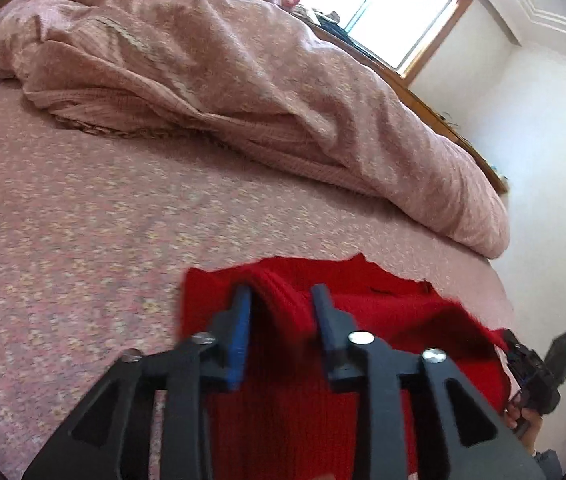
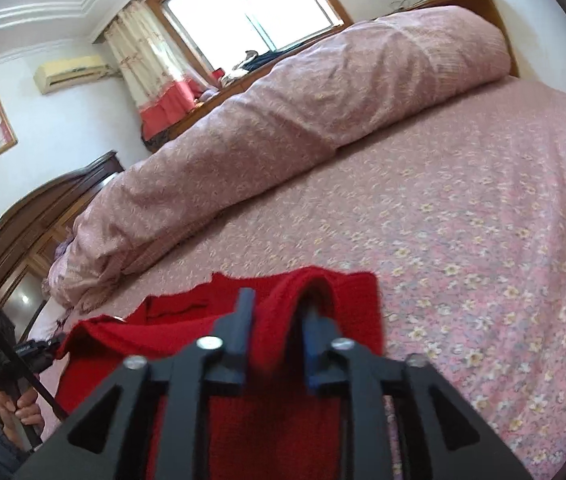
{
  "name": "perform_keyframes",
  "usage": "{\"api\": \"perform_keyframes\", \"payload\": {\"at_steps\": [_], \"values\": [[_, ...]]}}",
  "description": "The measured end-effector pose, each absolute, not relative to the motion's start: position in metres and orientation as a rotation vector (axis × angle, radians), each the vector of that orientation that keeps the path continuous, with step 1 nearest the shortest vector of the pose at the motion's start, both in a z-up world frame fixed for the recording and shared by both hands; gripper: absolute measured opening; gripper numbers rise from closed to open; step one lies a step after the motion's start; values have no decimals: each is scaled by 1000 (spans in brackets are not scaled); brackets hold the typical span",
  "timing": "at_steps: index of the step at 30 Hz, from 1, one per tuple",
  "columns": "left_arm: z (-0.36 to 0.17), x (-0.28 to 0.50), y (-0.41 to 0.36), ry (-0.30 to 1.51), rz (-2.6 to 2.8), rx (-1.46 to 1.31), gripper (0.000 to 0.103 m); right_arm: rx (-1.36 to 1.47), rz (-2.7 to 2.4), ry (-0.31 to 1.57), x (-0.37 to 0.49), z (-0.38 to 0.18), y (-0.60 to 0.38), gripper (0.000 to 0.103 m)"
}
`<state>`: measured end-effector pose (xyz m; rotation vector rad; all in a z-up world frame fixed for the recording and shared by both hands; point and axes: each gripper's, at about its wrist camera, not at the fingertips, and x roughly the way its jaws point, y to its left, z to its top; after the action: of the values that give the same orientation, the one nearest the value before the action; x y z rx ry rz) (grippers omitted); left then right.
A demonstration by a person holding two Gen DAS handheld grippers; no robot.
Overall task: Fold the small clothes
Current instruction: 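Open both grippers and release the folded hem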
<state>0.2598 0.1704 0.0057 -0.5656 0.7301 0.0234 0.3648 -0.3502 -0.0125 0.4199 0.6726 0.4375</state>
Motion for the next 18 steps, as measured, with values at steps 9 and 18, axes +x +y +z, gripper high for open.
{"api": "perform_keyframes", "payload": {"at_steps": [9, 18], "values": [[-1, 238, 178, 816, 62, -568, 32, 458, 380, 639, 356, -8, -368, 56], [-16, 221, 149, 901, 46, -485, 32, 401, 396, 687, 347, -10, -359, 56]]}}
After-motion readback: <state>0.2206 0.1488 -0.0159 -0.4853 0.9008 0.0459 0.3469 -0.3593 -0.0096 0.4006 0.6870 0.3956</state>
